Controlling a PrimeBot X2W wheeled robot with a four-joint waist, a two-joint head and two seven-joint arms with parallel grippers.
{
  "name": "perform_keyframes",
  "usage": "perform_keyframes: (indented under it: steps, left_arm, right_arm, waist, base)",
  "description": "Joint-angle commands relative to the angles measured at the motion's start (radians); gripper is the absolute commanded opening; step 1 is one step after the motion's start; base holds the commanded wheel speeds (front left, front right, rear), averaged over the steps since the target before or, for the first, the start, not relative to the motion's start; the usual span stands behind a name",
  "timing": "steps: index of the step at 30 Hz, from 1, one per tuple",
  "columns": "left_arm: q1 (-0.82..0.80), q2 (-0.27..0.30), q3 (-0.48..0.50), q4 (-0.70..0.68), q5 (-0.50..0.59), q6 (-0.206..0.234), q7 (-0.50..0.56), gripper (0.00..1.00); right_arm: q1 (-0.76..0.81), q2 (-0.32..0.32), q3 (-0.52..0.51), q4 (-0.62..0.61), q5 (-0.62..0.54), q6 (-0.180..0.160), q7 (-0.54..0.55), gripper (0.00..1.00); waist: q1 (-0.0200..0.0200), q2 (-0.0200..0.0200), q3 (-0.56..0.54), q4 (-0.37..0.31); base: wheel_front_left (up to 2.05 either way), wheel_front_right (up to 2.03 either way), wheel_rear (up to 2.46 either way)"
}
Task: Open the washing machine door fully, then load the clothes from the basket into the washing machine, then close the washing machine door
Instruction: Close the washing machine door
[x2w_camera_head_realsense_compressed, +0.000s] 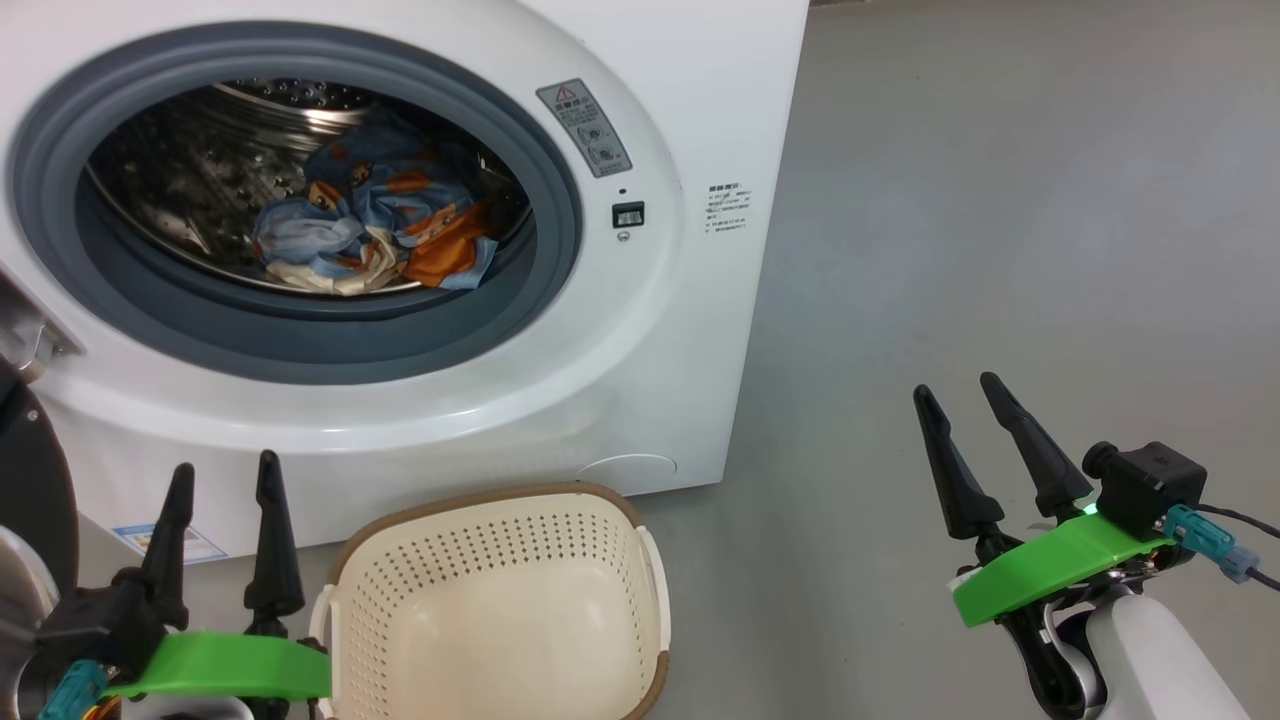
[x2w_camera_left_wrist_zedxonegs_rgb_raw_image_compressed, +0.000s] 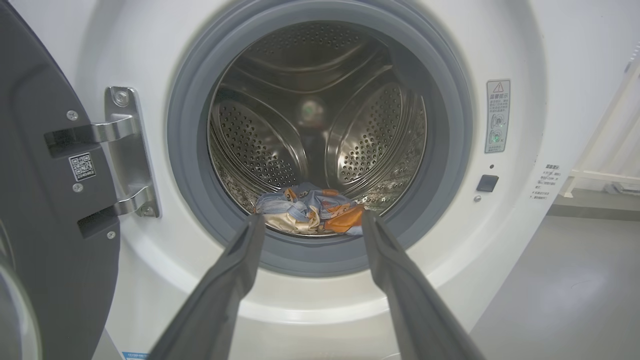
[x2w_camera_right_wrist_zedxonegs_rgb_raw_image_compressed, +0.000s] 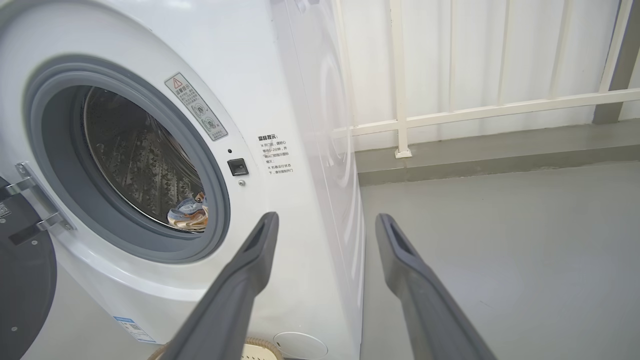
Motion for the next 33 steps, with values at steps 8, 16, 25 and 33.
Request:
perform_keyframes:
  steps: [8,16,25,33]
  left_arm:
    - [-0.020,0.011,0.032,-0.031,-0.002,-0.001,-0.002,1.00]
    - [-0.026,0.019,0.012,-0.022,-0.033,-0.002,-0.002,1.00]
    - [-0.024,0.031,0.007,-0.027,-0.039,-0.003,-0.002,1.00]
    - [-0.024,0.030,0.013,-0.030,-0.026,-0.003,-0.002,1.00]
  right_arm:
    - [0.002,-0.004,0.024,-0.023,0.006,0.002,-0.005,1.00]
    - [0.000,-0.002,0.027,-0.020,0.007,0.002,-0.005,1.00]
    - [0.002,0.000,0.027,-0.018,0.006,0.002,-0.005,1.00]
    - [0.002,0.000,0.028,-0.018,0.007,0.002,-0.005,1.00]
  waist:
    - [0.0000,0.0000,0.002,0.001]
    - [0.0000,0.0000,0.004,0.000]
    - [0.0000,0.0000,0.000,-0.001]
    - [0.0000,0.0000,0.000,0.001]
  base:
    - [0.00,0.00,0.00]
    - [0.00,0.00,0.00]
    - [0.00,0.00,0.00]
    - [-0.05,0.05,0.00]
